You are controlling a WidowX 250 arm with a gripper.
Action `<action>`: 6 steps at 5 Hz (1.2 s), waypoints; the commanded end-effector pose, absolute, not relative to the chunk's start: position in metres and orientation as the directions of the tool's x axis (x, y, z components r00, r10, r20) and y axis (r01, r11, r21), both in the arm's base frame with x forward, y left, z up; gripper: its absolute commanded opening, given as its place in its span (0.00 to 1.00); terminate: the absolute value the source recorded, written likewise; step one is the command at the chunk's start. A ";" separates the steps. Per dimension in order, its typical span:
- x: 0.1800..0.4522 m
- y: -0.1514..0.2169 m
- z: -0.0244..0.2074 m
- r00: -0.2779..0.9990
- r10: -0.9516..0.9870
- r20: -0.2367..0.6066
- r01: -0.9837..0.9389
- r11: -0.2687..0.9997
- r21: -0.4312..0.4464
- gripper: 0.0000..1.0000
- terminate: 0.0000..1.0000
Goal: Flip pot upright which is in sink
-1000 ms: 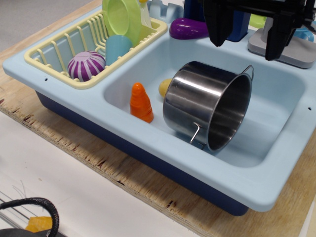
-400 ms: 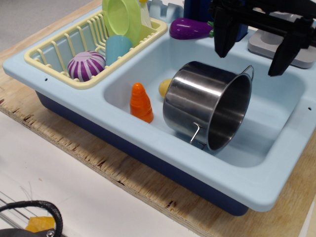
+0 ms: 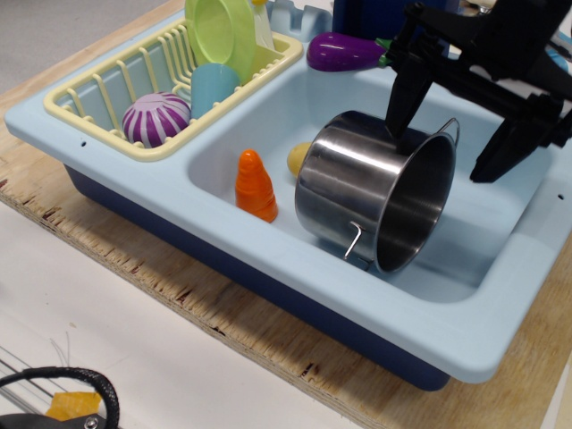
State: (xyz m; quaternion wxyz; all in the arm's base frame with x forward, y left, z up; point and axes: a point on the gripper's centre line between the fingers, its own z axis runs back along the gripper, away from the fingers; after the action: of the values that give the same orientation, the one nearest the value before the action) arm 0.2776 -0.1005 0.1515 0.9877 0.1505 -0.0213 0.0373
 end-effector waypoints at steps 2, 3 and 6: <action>0.285 -0.094 0.151 0.994 0.061 0.088 -0.086 0.947 0.310 1.00 0.00; 0.290 -0.083 0.149 0.993 0.070 0.093 -0.095 0.948 0.305 1.00 0.00; 0.287 -0.063 0.135 0.993 0.095 0.072 -0.111 0.958 0.265 0.00 0.00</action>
State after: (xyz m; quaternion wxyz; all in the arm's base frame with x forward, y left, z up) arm 0.2860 -0.0566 0.1383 0.9888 0.1340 -0.0346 0.0550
